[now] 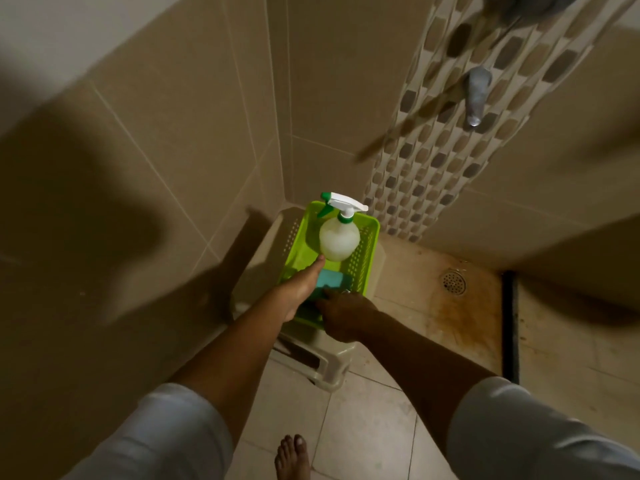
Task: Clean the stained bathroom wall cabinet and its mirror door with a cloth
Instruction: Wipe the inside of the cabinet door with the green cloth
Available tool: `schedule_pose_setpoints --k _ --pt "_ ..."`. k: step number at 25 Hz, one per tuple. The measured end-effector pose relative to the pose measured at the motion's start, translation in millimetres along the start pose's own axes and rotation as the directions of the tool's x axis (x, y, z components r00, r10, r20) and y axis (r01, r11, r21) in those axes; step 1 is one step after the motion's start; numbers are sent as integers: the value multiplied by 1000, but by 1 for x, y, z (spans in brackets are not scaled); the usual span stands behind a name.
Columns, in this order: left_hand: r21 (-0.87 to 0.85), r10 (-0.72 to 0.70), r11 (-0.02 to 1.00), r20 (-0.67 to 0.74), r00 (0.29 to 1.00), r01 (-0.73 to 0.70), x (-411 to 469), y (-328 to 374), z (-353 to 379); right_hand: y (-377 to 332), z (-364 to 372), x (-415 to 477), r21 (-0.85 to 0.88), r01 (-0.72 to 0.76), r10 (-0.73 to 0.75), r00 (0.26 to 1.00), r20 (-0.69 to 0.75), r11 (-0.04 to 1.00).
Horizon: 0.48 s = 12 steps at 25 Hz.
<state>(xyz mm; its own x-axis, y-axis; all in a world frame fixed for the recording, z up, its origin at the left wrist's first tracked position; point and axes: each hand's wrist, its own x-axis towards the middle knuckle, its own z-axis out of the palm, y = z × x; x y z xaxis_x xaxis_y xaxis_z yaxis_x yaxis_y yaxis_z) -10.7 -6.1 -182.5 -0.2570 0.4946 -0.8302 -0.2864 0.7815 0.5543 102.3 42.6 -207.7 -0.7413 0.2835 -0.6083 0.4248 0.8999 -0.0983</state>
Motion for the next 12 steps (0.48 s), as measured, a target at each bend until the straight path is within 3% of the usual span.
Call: schedule_pose_setpoints --k 3,6,9,12 --pt "42 -8 999 -29 1000 9 6 1 0 6 4 0 182 47 -36 997 -64 982" --pt "-26 -6 1000 -73 997 4 -8 9 4 7 -2 -13 460 96 -43 991 -125 883" --pt "-143 50 988 -75 996 -61 -40 22 9 5 -25 -47 695 92 95 969 -226 713" --pt "-230 98 967 -69 993 -111 -88 45 16 15 -48 -96 831 147 285 895 -342 537"
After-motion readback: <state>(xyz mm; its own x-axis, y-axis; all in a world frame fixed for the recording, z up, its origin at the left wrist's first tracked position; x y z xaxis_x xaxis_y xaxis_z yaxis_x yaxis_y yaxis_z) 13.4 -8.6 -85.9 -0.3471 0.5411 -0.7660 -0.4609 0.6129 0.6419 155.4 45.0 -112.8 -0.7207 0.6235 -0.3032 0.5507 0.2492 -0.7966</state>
